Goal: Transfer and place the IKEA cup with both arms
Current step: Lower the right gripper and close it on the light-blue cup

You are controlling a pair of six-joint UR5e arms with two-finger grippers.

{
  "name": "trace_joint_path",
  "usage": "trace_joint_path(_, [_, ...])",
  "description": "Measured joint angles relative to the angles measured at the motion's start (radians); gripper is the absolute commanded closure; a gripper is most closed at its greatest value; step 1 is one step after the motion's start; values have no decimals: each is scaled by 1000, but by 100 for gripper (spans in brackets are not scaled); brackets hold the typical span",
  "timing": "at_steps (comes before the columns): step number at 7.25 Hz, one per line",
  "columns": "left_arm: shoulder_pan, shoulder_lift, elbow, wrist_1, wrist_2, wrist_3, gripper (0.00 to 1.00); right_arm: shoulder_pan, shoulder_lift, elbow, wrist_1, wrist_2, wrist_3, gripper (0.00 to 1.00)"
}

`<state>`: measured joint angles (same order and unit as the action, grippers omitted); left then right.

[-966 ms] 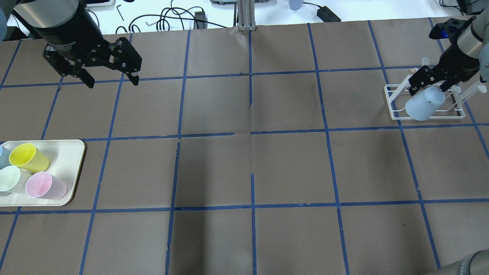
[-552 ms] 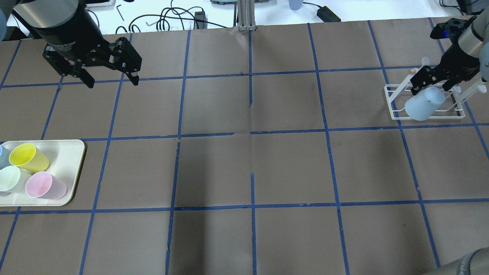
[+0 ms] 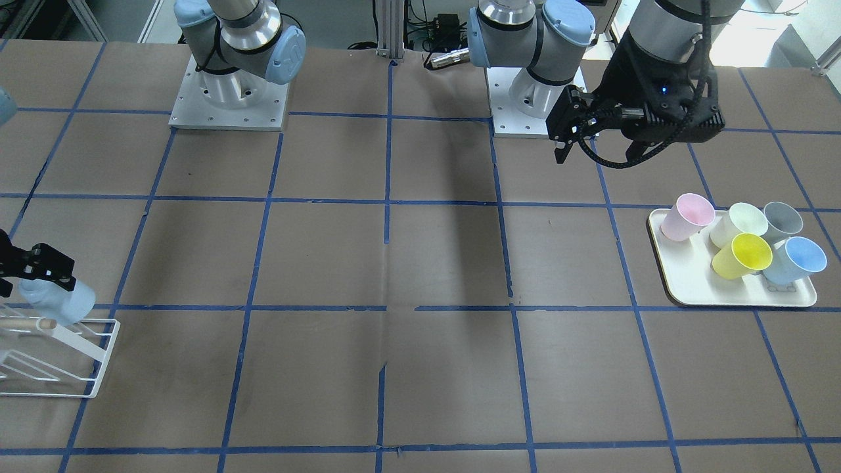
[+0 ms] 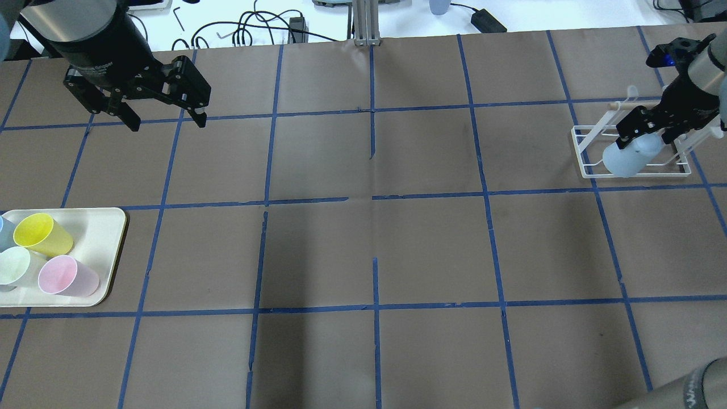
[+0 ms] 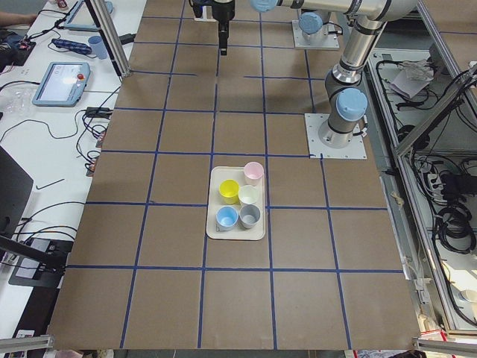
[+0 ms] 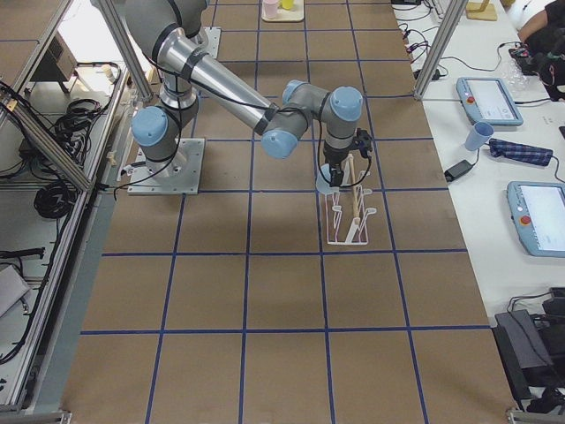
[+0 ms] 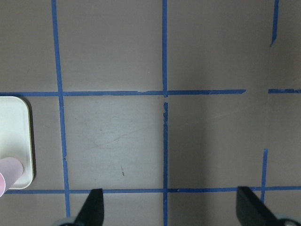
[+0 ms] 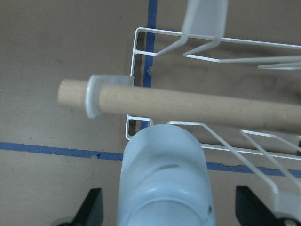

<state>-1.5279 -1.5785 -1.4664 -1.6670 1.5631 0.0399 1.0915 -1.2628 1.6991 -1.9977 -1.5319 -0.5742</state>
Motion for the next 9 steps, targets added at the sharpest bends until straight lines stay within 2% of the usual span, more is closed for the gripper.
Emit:
trace_joint_path(2, [0, 0, -2, 1, 0, 0, 0, -1, 11, 4, -2, 2, 1, 2])
trace_joint_path(4, [0, 1, -3, 1, 1, 1, 0, -1, 19, 4, -2, 3, 2, 16])
trace_joint_path(9, [0, 3, -5, 1, 1, 2, 0, 5, 17, -2, -1, 6, 5, 15])
